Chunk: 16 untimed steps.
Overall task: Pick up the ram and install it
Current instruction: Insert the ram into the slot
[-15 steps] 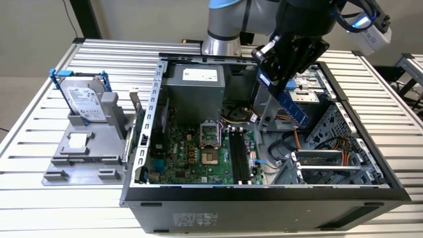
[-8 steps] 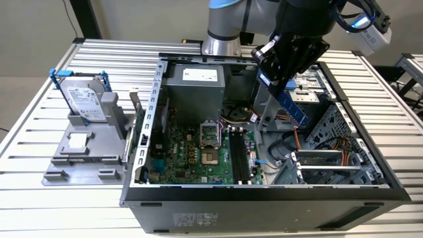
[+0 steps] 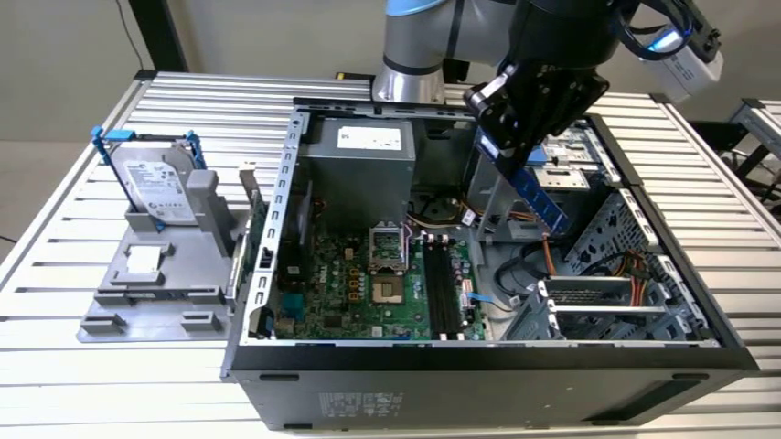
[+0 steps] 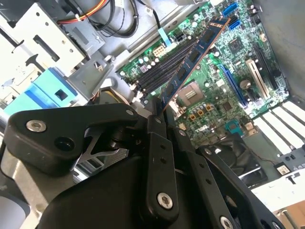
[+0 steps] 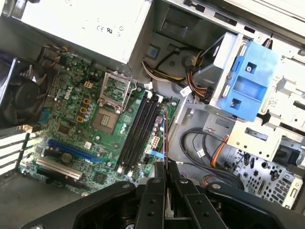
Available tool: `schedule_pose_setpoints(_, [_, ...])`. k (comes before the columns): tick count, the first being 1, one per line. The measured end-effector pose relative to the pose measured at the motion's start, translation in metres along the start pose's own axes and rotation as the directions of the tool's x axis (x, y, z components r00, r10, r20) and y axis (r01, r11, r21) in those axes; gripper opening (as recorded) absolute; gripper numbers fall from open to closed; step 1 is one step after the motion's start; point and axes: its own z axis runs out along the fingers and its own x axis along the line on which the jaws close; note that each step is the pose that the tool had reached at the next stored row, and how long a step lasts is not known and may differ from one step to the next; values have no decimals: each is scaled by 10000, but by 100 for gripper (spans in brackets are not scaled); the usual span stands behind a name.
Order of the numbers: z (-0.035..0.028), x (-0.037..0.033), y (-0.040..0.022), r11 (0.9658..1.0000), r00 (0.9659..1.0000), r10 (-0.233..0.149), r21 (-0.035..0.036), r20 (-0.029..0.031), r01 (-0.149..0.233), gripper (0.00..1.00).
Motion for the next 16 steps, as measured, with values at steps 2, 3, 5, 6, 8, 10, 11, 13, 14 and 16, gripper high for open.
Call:
schedule_pose_setpoints(2, [0, 0, 0, 9997, 9997, 241, 6, 4, -241, 0])
schedule_pose_setpoints(3, [0, 0, 0, 9993, 9993, 366, 9, 6, -366, 0])
schedule_pose_setpoints(5, [0, 0, 0, 9981, 9981, 611, 15, 10, -611, 0])
schedule_pose_setpoints(6, [-1, 0, 0, 9973, 9973, 740, 18, 13, -740, 0])
schedule_pose_setpoints(8, [0, 0, 0, 9952, 9952, 976, 22, 17, -976, 0])
schedule_pose_setpoints(10, [0, 1, 0, 9930, 9930, 1182, 27, 21, -1182, 0])
schedule_pose_setpoints(11, [0, 1, 0, 9917, 9917, 1285, 29, 24, -1286, 0])
schedule_pose_setpoints(13, [0, 1, 0, 9902, 9902, 1396, 35, 25, -1396, 0])
schedule_pose_setpoints(14, [0, 1, 0, 9901, 9901, 1406, 36, 25, -1406, 0])
schedule_pose_setpoints(16, [0, 1, 0, 9898, 9898, 1422, 38, 25, -1422, 0])
